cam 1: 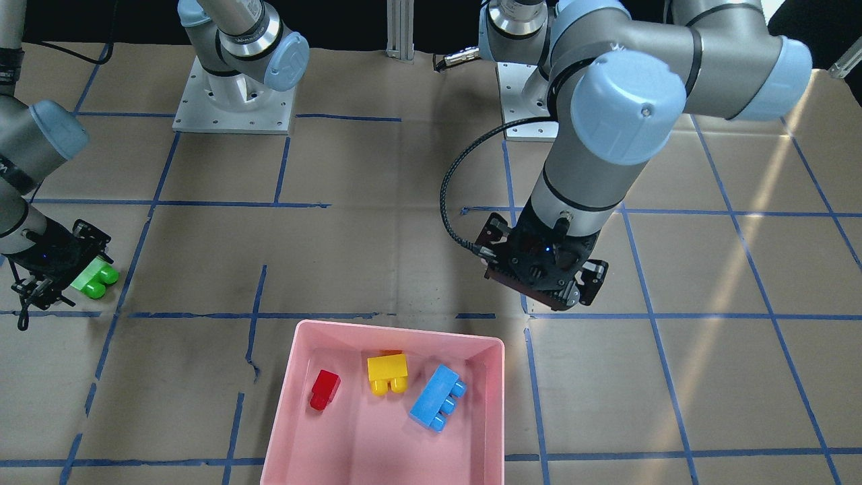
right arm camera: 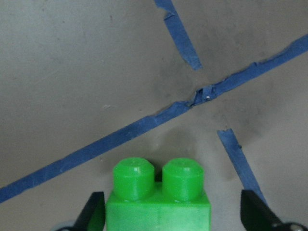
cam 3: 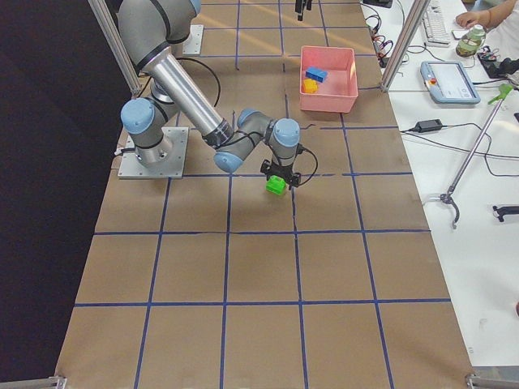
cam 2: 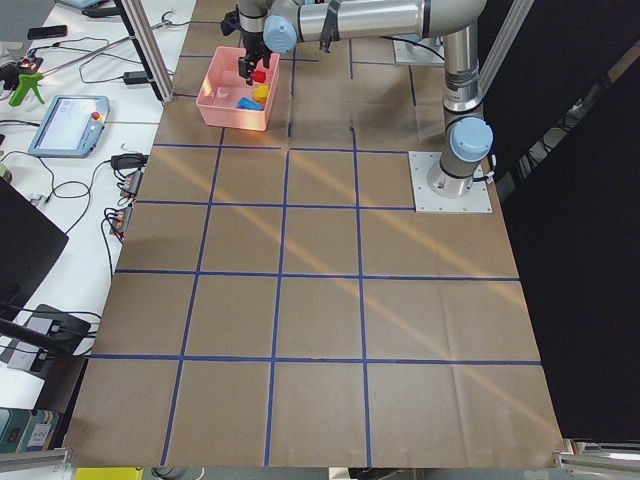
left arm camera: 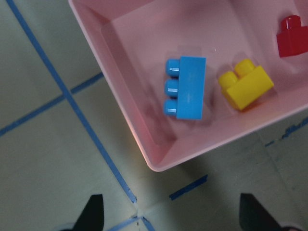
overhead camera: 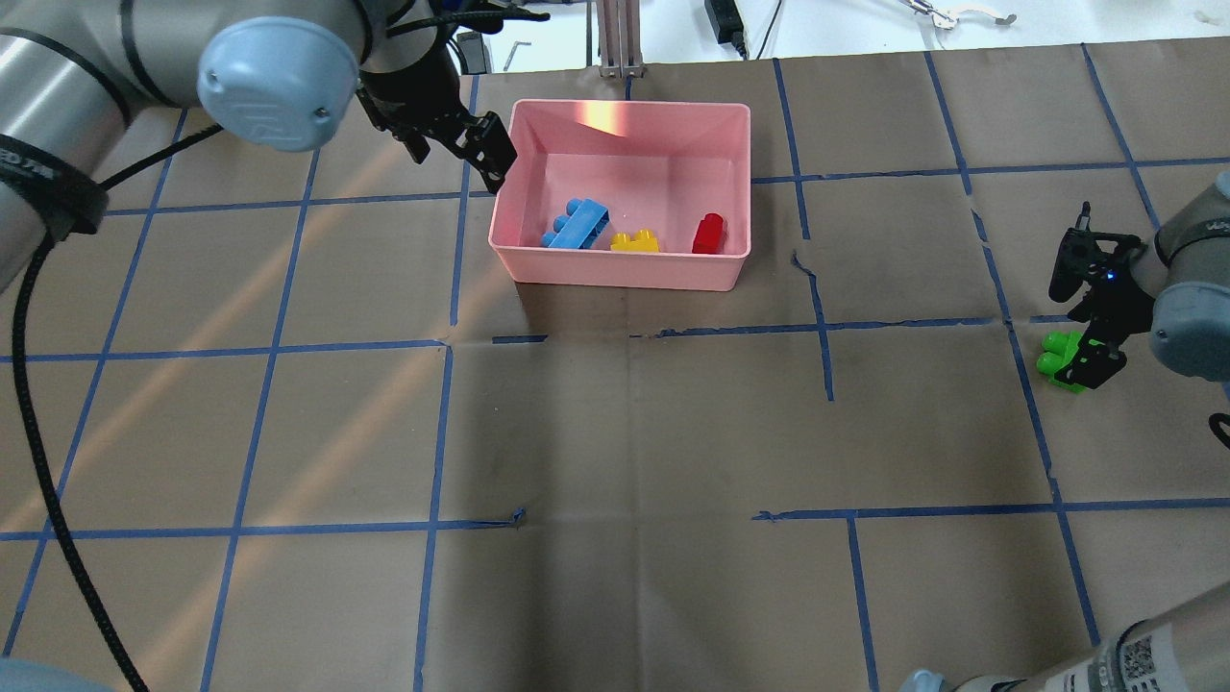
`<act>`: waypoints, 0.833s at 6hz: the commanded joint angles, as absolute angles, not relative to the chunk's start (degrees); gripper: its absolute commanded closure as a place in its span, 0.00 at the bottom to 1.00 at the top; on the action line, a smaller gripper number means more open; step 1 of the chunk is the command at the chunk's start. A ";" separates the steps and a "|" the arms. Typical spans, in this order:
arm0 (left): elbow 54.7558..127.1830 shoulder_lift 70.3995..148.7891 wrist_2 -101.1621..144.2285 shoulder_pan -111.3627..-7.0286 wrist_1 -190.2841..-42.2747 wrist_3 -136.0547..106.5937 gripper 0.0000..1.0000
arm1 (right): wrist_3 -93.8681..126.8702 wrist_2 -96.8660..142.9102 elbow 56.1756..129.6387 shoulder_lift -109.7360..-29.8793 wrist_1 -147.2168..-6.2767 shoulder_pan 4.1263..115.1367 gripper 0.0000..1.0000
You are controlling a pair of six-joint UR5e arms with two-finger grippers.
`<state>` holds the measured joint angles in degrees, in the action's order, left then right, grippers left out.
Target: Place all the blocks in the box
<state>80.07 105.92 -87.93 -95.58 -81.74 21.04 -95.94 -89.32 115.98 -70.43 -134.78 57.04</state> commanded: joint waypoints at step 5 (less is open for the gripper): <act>86.74 94.05 -90.70 -90.71 -90.99 7.12 0.01 | -91.32 -89.74 115.32 -71.10 -134.30 57.04 0.64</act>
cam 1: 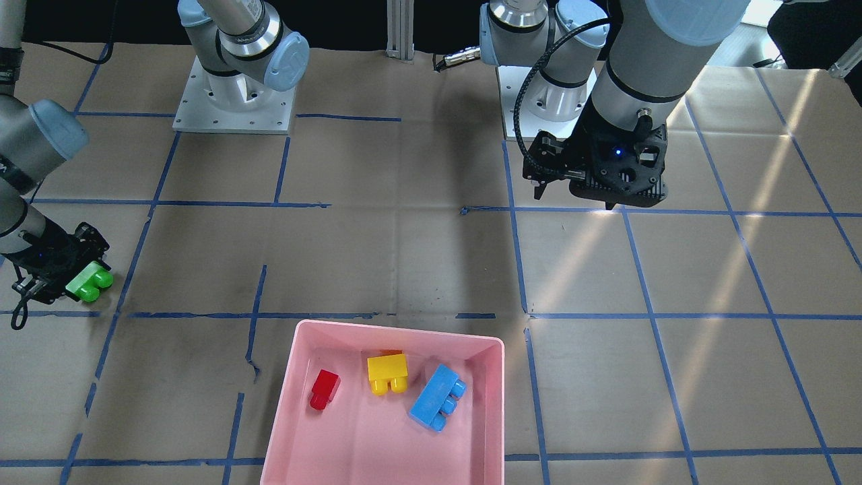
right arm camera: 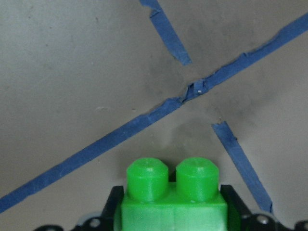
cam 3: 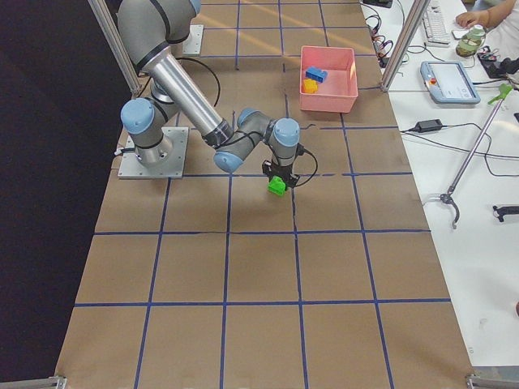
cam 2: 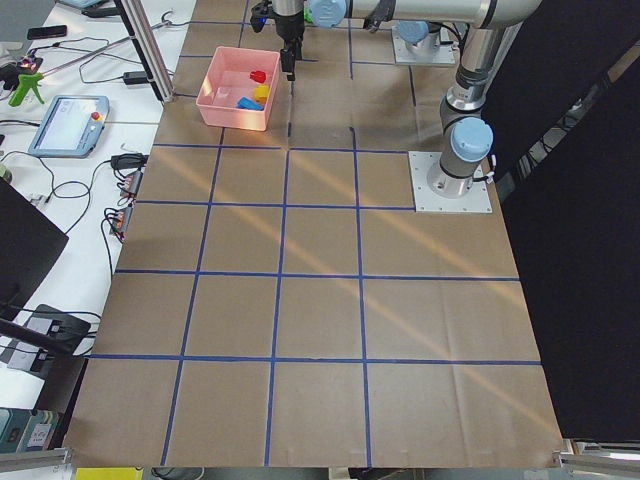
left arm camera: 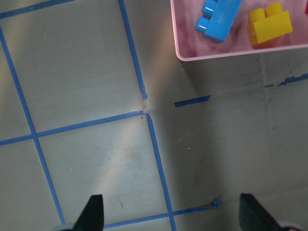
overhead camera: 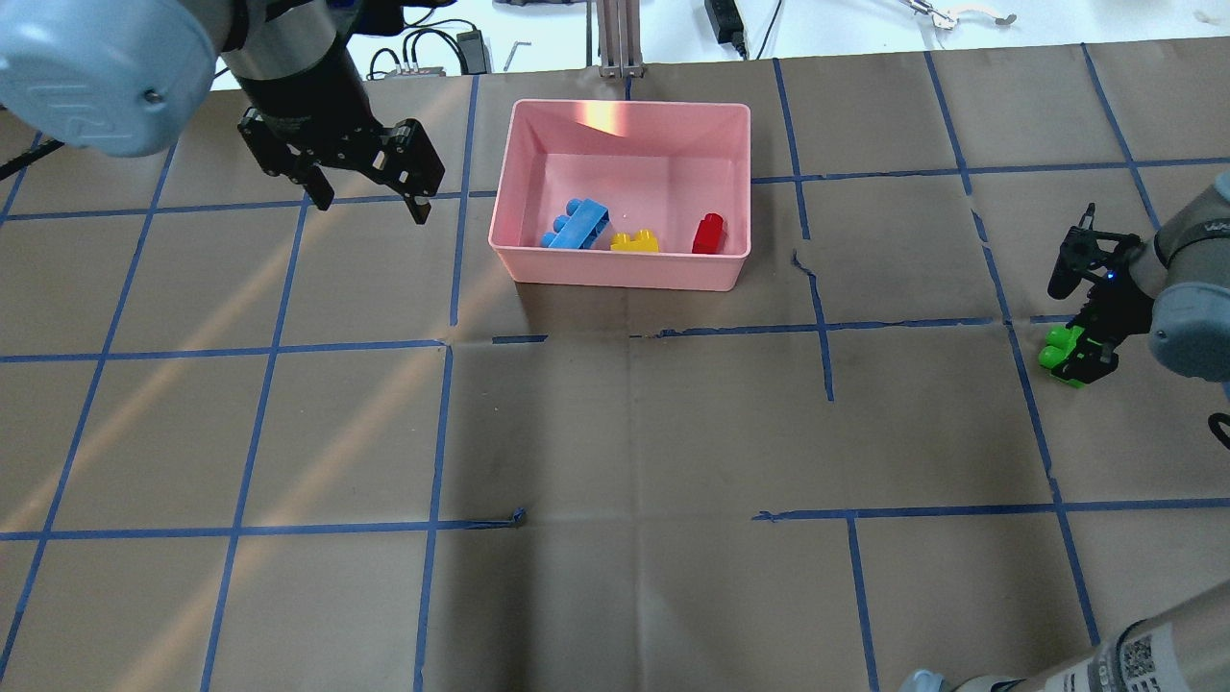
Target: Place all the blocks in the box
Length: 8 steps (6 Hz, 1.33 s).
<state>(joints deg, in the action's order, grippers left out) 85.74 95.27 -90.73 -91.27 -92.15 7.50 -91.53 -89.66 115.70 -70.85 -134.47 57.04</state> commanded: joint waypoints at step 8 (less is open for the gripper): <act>90.26 90.00 -90.53 -89.56 -88.07 2.11 0.01 | -11.60 -84.99 68.82 -60.54 -107.84 93.28 0.64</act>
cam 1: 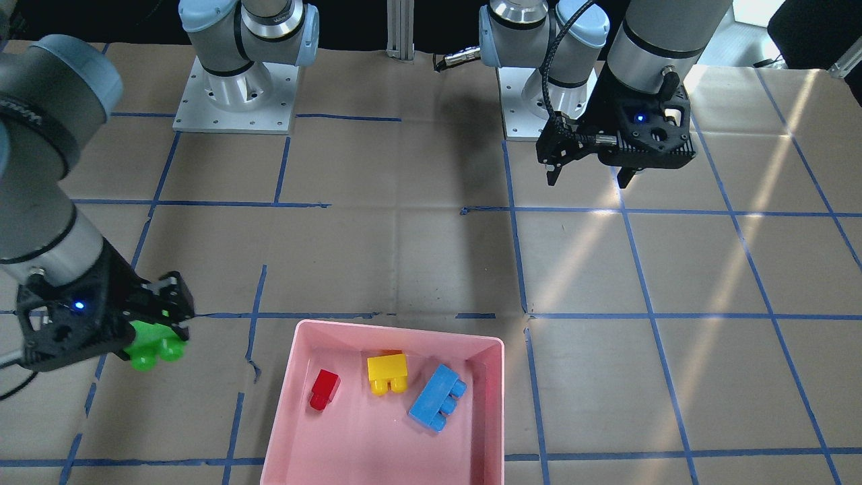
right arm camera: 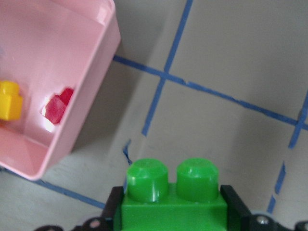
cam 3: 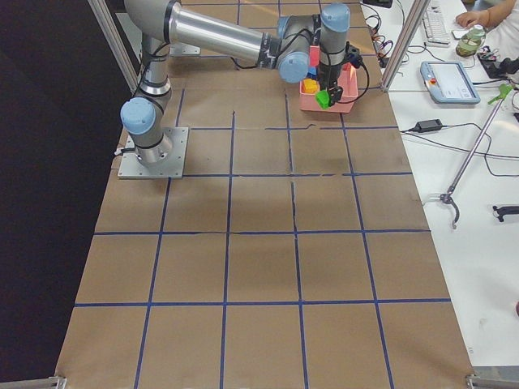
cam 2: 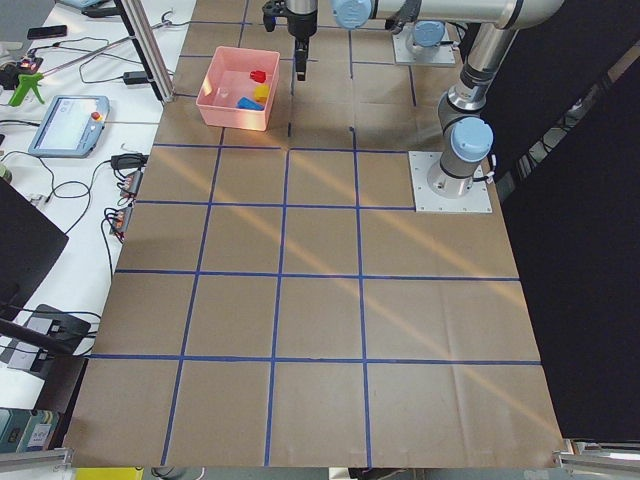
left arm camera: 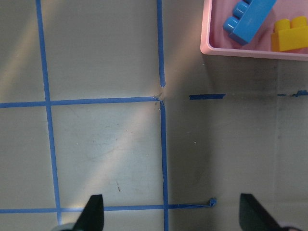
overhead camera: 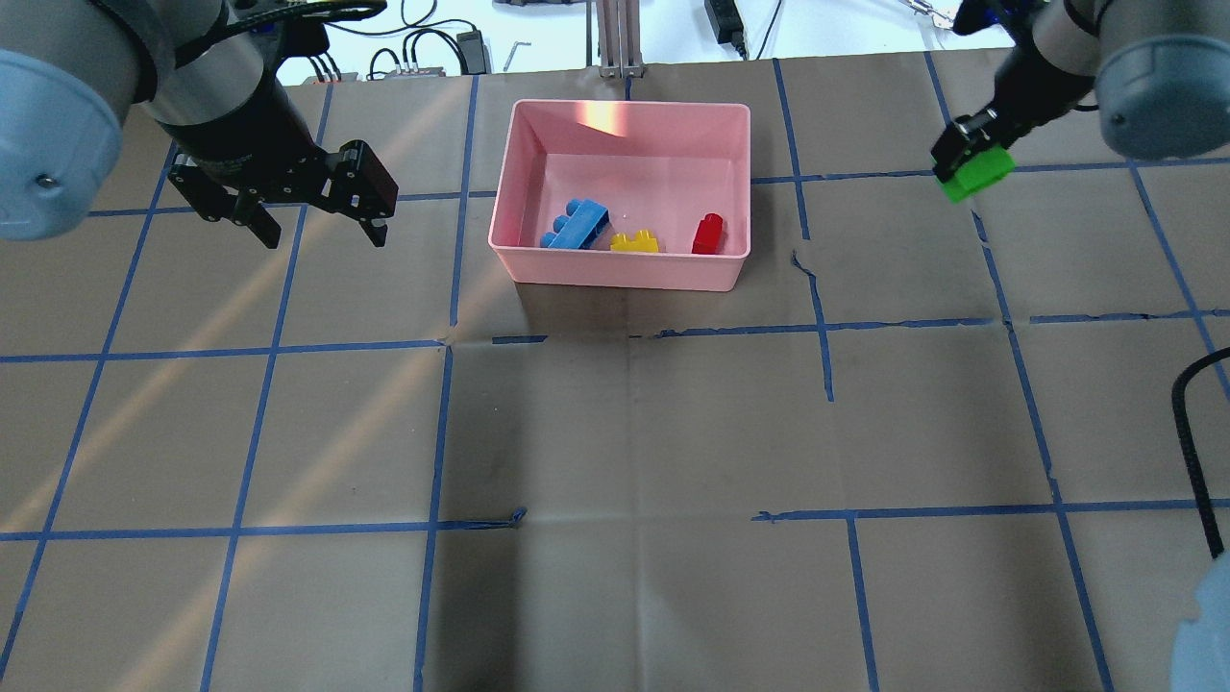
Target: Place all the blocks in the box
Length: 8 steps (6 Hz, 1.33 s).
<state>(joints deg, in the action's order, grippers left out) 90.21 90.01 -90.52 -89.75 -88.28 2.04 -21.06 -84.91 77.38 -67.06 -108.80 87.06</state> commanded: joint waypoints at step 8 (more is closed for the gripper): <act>90.26 89.91 -90.53 -88.95 -88.15 2.29 0.01 | 6.24 -83.49 58.18 -46.11 -106.57 98.09 0.00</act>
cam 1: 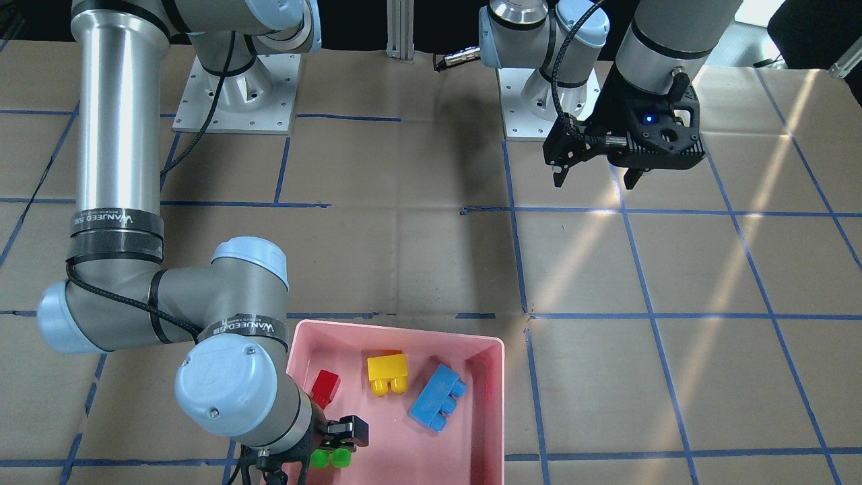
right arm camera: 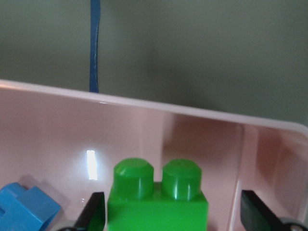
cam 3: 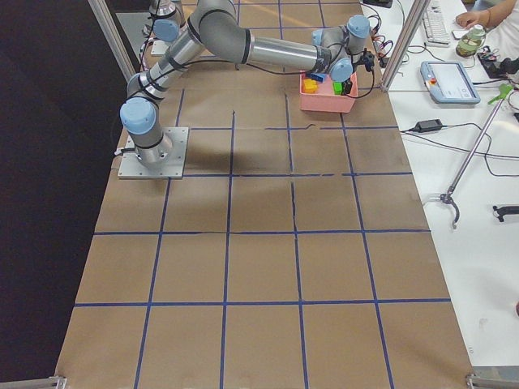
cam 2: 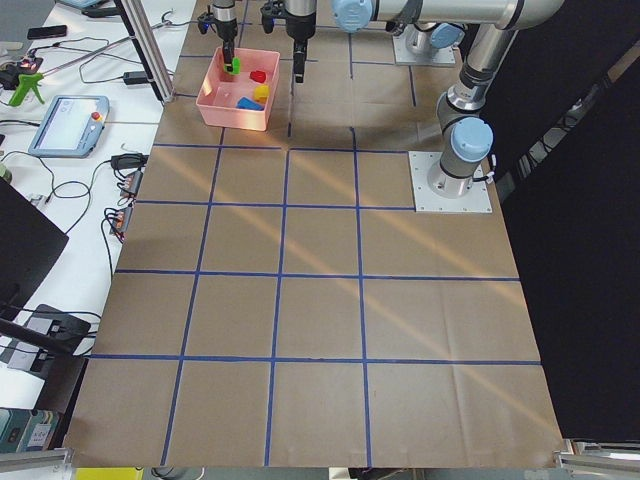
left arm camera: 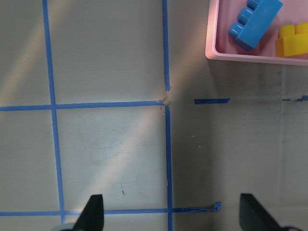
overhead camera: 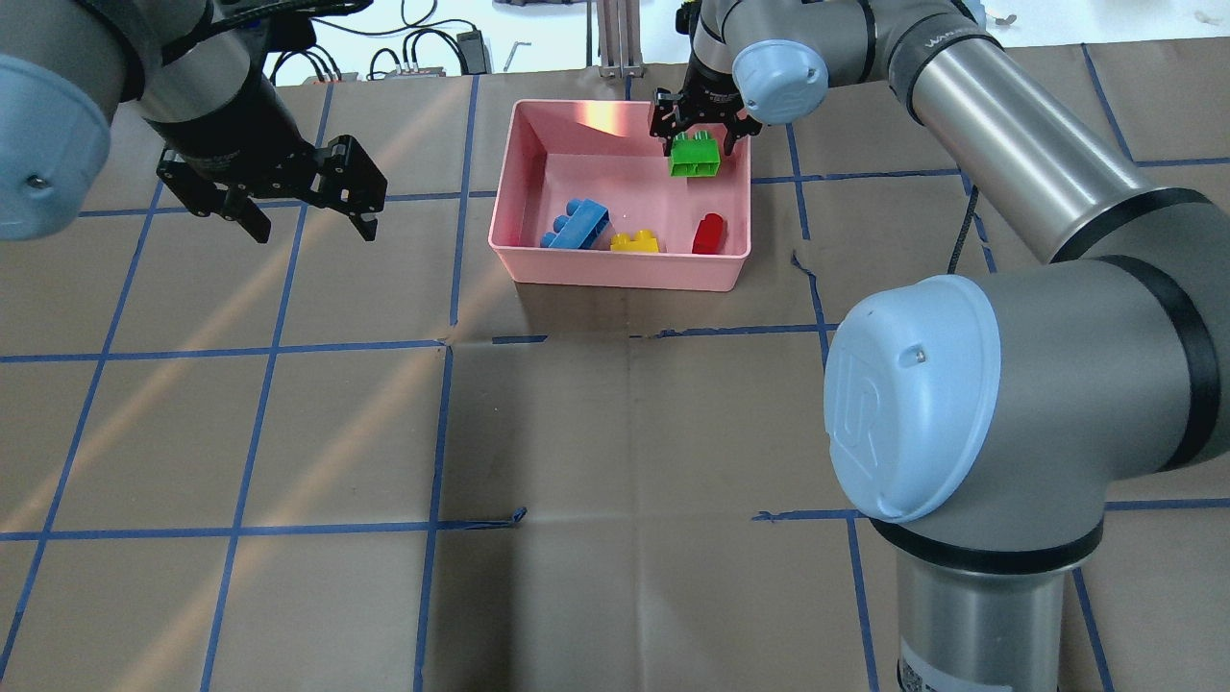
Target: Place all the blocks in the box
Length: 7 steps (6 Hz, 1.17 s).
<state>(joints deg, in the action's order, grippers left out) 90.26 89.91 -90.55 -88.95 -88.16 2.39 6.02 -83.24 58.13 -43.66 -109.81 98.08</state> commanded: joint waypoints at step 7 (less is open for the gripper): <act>90.26 89.91 -90.70 -88.95 -88.15 2.20 0.01 | 2.30 -91.50 81.66 -80.16 -84.01 90.45 0.01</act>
<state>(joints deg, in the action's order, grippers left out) 90.26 89.92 -90.64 -88.95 -88.16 2.21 3.73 -91.89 73.85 -72.49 -83.25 91.99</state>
